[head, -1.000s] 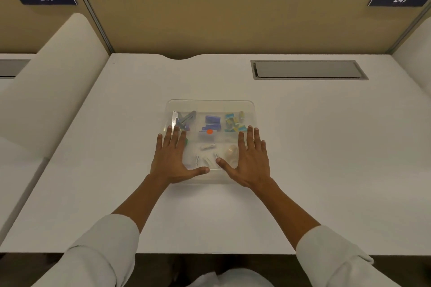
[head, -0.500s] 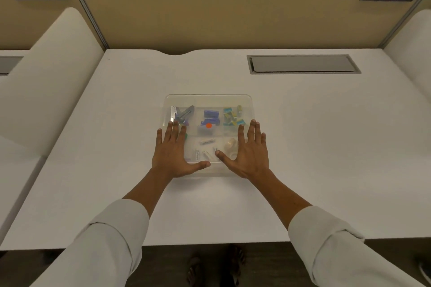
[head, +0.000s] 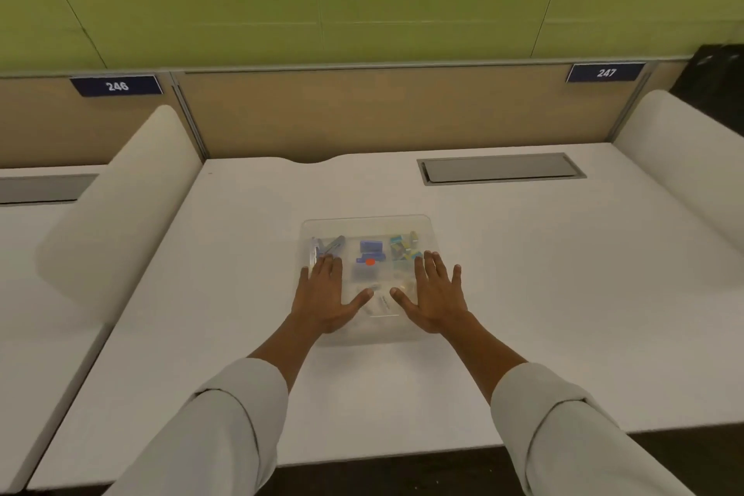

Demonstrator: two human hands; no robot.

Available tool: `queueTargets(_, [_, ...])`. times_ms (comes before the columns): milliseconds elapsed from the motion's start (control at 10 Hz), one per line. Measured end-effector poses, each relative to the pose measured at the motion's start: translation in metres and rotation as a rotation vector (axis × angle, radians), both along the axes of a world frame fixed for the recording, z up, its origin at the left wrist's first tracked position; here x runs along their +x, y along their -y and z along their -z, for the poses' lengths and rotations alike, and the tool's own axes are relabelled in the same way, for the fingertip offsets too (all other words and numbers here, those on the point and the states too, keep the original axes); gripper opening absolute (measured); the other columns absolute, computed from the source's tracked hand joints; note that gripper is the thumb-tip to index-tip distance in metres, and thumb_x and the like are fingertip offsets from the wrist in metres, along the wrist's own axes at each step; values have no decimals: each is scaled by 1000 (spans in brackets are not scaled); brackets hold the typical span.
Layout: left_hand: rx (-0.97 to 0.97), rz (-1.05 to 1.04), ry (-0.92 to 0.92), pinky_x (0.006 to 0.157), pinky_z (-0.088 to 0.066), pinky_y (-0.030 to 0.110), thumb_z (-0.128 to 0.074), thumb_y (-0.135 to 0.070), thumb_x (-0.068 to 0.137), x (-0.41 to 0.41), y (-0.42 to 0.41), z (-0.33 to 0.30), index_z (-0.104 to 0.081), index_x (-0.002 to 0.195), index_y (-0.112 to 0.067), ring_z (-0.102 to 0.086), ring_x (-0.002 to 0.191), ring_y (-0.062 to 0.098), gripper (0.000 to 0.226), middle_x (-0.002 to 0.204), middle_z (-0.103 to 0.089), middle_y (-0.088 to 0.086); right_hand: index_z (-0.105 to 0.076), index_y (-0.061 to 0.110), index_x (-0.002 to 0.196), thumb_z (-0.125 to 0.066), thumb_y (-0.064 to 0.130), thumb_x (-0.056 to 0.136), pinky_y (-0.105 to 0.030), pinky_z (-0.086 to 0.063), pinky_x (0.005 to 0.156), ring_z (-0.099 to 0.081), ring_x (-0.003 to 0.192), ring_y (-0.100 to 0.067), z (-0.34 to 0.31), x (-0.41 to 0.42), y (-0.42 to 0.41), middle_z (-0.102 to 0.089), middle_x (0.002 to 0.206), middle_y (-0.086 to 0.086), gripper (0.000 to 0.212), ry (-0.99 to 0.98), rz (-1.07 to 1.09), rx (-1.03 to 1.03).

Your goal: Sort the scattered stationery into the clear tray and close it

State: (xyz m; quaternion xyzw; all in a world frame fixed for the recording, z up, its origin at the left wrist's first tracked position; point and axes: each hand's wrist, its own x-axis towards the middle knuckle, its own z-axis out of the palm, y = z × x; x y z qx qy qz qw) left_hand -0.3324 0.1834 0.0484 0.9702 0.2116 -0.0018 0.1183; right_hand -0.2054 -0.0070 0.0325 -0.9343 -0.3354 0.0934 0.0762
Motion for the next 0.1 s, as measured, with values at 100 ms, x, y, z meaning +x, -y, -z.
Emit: queueTargets(100, [27, -15, 49, 120, -14, 49, 5, -88, 68, 8, -4, -11, -14, 152, -9, -14, 149, 23, 117, 160, -19, 9, 2, 9, 157, 6, 83, 73, -59, 2, 121, 8, 154, -26, -7, 5, -1, 4, 167, -11, 112, 11, -12, 11])
